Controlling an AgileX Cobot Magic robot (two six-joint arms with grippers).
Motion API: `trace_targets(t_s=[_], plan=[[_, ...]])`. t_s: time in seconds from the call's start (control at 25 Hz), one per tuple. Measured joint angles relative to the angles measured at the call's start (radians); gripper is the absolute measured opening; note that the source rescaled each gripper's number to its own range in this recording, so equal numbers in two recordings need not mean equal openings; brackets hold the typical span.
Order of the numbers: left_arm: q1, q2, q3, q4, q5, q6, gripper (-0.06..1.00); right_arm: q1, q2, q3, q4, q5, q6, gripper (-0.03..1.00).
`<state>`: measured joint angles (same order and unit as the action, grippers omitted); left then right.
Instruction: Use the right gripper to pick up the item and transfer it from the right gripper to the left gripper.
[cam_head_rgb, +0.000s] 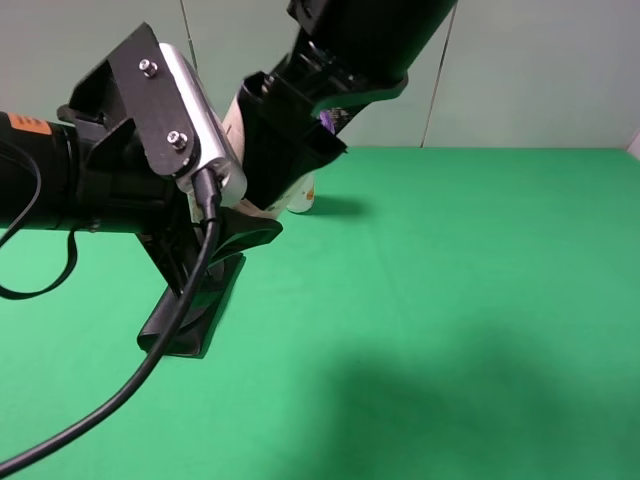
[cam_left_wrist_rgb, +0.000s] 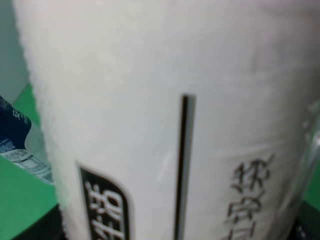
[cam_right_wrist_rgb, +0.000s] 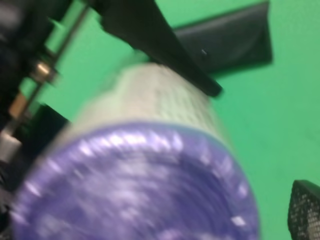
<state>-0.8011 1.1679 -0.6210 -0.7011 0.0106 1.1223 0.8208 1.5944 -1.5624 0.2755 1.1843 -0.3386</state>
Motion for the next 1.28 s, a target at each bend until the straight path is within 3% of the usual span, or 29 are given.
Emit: trace_targets(t_s=[0.92, 1.28], plan=[[0.0, 0.0, 0.0, -0.002, -0.011, -0.001, 0.01, 0.0, -0.122, 0.005, -0.17, 0.039, 0.061, 1.0], [0.0, 0.0, 0.0, 0.0, -0.011, -0.001, 0.01, 0.0, -0.249, 0.134, -0.216, 0.034, 0.116, 1.0]])
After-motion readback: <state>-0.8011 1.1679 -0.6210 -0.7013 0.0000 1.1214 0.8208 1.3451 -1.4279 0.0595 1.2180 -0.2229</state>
